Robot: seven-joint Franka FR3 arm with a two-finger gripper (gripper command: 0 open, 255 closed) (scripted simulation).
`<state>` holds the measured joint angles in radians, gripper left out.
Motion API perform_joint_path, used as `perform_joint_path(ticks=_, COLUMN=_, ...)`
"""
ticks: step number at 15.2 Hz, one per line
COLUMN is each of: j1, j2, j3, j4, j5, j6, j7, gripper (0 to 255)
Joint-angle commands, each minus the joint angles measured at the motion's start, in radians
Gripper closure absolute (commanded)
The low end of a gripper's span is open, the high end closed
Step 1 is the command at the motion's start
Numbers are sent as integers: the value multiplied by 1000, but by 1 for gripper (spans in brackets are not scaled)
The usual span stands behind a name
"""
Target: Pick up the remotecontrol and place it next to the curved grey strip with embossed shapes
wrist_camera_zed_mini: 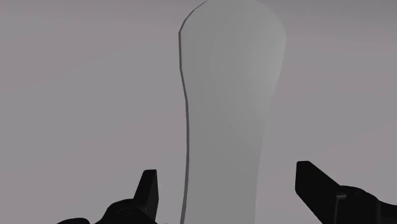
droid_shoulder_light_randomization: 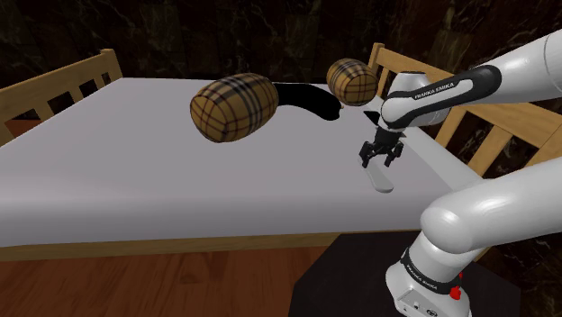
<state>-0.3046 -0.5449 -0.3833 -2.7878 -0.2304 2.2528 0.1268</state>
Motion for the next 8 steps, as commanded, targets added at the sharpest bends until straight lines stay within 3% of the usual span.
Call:
perform_joint_path(ticks=1, j1=2, j2=25, j3=-8, j4=-14, j5=-1, j6=40, j7=-1, gripper=0)
perform_joint_path(ticks=8, j1=3, j2=44, j3=-13, j4=-24, j5=-2, j6=69, j7=-2, gripper=0)
